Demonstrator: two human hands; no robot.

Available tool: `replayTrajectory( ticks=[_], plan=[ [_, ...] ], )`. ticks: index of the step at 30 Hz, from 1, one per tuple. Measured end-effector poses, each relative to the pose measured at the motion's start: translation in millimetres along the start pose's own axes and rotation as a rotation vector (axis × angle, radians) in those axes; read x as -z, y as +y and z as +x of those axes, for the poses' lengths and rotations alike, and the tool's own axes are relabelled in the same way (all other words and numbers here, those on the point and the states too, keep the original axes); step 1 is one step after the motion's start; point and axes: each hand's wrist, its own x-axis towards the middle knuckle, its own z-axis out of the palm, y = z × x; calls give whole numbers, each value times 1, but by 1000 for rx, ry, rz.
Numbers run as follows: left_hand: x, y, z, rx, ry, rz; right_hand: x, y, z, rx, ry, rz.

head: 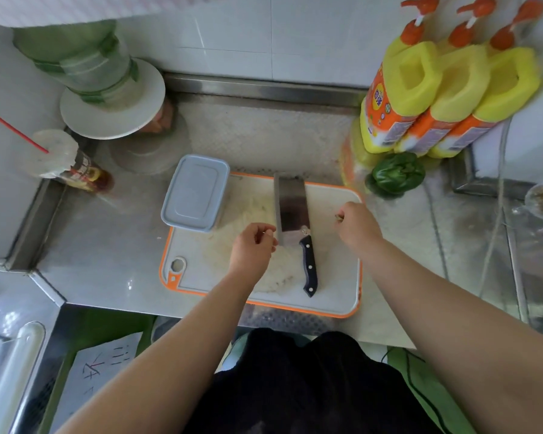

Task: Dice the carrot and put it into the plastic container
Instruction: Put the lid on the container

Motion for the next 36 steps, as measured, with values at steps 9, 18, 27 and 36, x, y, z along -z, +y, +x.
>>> replayTrajectory(
  ticks=[9, 18, 27, 36],
  plan=[
    [-8, 8, -8, 408, -209, -666, 29, -31, -30, -14, -92, 720],
    [62, -21, -38, 487, -190, -1106, 11, -133, -106, 646, -371, 100],
    [152, -107, -96, 493, 44, -1407, -48, -224, -163, 976, -542, 3],
    [215, -214, -111, 642, 534, -1388, -77, -274, -187, 818, -497, 169]
  ],
)
